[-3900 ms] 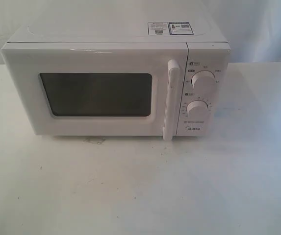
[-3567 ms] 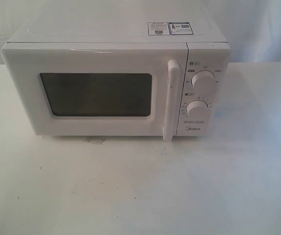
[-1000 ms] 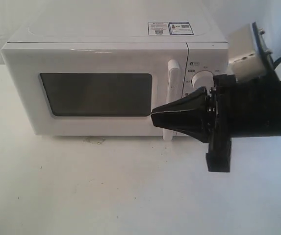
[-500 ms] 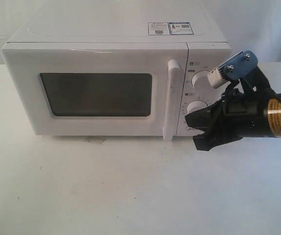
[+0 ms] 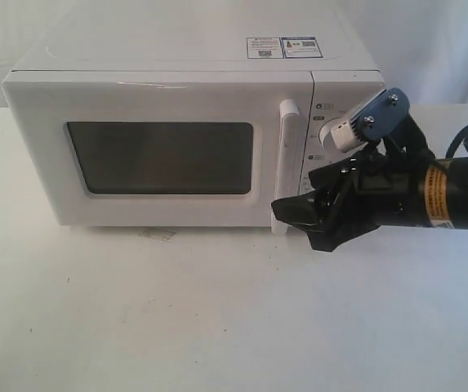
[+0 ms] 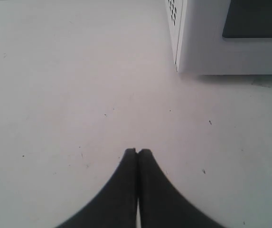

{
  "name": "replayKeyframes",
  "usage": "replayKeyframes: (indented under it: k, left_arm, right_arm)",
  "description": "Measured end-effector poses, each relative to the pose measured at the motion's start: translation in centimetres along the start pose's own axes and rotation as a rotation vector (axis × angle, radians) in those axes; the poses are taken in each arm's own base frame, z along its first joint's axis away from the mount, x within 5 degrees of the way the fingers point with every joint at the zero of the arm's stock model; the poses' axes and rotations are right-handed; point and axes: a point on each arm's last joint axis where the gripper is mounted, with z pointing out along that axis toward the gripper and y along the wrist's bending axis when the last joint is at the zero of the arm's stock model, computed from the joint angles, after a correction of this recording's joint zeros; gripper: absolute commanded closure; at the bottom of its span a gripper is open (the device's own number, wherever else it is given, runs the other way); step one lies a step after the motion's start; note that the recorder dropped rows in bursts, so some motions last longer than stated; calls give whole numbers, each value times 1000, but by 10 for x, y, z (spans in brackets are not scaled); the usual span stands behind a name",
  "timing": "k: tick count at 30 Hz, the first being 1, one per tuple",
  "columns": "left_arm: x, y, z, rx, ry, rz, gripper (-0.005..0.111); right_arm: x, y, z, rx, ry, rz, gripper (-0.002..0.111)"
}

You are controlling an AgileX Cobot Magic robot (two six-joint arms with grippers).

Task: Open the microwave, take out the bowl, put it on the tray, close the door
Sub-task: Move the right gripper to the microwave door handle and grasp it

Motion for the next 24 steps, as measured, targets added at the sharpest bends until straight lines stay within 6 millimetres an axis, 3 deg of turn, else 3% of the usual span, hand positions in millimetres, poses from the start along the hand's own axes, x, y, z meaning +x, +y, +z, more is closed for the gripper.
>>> replayKeyframes:
  k: [19,24]
  left_arm:
    - [0,0,0,0,0,0,107]
    - [0,0,0,0,0,0,107]
  right_arm:
    - [-14,-4,-1,46,-121,-200,45]
    - [-10,-11,10,70,-146,-204,49]
